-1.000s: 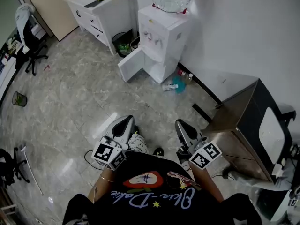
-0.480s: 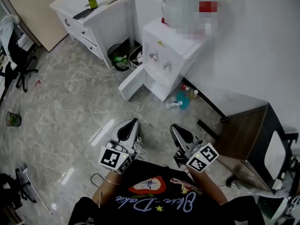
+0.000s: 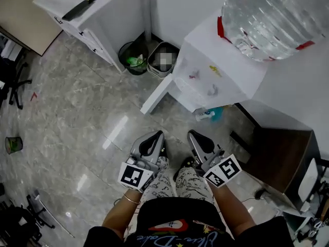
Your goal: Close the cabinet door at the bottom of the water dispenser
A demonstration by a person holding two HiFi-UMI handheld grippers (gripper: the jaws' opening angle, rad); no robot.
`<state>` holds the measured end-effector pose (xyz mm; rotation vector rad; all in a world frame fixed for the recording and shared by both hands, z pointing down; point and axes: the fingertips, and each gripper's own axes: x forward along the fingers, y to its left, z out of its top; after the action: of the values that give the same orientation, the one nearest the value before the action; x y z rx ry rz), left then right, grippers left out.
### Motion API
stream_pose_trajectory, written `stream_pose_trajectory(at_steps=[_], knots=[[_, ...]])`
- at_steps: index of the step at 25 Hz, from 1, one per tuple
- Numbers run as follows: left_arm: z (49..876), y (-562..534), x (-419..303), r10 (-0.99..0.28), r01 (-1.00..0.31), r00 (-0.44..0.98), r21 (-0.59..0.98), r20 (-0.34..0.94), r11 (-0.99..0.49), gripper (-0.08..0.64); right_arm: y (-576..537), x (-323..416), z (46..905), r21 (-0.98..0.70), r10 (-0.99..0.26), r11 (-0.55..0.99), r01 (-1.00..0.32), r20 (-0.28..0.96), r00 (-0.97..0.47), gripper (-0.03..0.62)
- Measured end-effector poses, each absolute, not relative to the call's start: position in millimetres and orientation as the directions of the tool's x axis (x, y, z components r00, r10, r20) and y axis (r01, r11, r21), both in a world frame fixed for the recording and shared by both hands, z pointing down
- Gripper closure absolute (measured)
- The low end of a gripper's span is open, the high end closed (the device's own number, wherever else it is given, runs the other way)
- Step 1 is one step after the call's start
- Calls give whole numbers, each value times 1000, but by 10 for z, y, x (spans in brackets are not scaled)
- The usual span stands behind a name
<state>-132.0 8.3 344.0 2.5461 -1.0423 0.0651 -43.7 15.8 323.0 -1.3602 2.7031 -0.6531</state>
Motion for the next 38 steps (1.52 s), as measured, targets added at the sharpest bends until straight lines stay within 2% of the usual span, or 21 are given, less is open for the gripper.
stream_pose_trajectory(at_steps=[6, 10, 18, 22, 28, 31, 38], knots=[[4307, -445, -1563, -712, -759, 645, 346, 278, -552, 561, -497, -519, 3906, -462, -821, 420, -781, 174, -544, 575], [5124, -761, -1762, -702, -792, 608, 333, 370, -511, 561, -668, -460, 4322, -475, -813, 409, -780, 199, -547, 575], [6417, -1448, -2101, -662, -858, 486, 168, 571, -485, 561, -788, -279, 5001, -519, -791, 360, -776, 271, -548, 575], [6971, -1646, -2203, -561, -858, 434, 132, 705, -497, 562, -818, -180, 5083, -546, -793, 343, -765, 268, -547, 575], [7480, -1501, -2121, -325, -779, 421, 154, 847, -607, 563, -823, -81, 5095, -555, -797, 335, -761, 263, -543, 575], [7558, -1406, -2080, -280, -779, 423, 188, 862, -598, 563, -796, -66, 5122, -566, -796, 332, -755, 261, -546, 575], [7541, -1018, -1716, -251, -780, 526, 344, 813, -522, 563, -719, -47, 5205, -595, -807, 303, -745, 255, -533, 575]])
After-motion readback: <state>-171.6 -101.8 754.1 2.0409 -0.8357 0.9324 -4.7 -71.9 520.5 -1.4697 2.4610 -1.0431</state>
